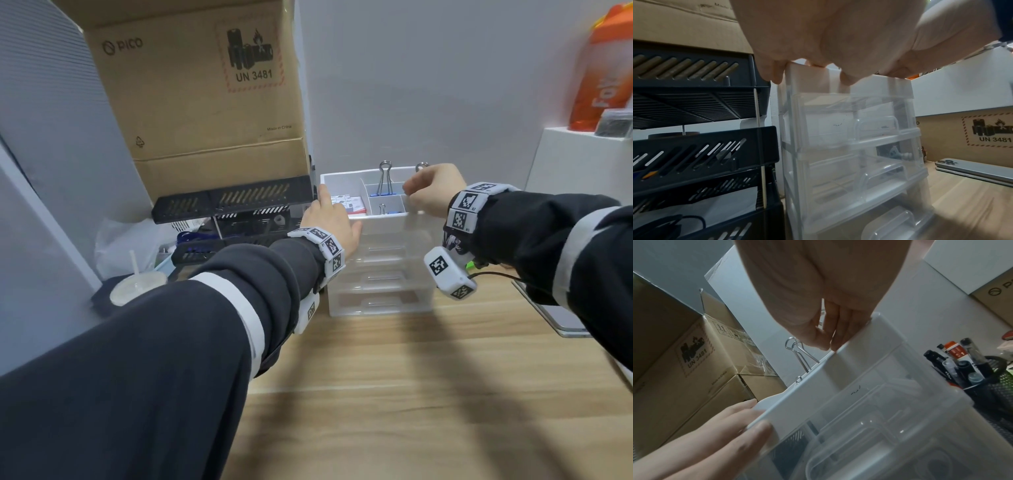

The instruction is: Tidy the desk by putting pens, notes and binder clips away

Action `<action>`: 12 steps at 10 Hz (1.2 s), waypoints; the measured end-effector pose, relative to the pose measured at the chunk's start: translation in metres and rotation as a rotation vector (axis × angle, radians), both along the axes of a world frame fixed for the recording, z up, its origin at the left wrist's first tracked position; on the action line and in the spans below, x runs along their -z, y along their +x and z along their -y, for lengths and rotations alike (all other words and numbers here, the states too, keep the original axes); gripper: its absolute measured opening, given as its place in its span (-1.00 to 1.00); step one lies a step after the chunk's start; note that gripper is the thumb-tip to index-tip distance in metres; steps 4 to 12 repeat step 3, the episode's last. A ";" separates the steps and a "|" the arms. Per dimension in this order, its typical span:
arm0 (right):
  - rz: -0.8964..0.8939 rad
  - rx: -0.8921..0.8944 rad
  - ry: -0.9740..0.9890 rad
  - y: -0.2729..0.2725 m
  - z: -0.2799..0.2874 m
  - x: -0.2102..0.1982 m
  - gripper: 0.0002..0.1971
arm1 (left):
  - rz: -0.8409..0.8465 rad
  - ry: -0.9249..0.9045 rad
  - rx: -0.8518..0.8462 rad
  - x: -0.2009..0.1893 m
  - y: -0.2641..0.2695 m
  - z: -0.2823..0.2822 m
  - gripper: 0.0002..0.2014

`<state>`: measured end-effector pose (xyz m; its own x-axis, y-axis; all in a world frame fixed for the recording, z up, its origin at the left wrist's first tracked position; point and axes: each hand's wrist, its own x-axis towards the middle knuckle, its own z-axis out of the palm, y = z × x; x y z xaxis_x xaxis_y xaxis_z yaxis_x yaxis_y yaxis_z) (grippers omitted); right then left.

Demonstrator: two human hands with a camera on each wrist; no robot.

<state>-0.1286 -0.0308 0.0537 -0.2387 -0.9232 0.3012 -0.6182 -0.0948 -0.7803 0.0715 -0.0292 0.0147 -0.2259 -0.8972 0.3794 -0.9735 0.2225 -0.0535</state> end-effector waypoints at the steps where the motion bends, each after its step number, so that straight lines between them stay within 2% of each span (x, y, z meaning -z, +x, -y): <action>1: -0.004 0.023 -0.004 -0.001 -0.006 0.001 -0.74 | -0.026 -0.054 0.006 0.002 -0.002 -0.007 -0.46; 3: 0.019 0.125 -0.060 -0.009 -0.023 0.000 -0.77 | -0.027 -0.176 0.081 0.005 -0.002 -0.022 -0.57; 12: 0.019 0.125 -0.060 -0.009 -0.023 0.000 -0.77 | -0.027 -0.176 0.081 0.005 -0.002 -0.022 -0.57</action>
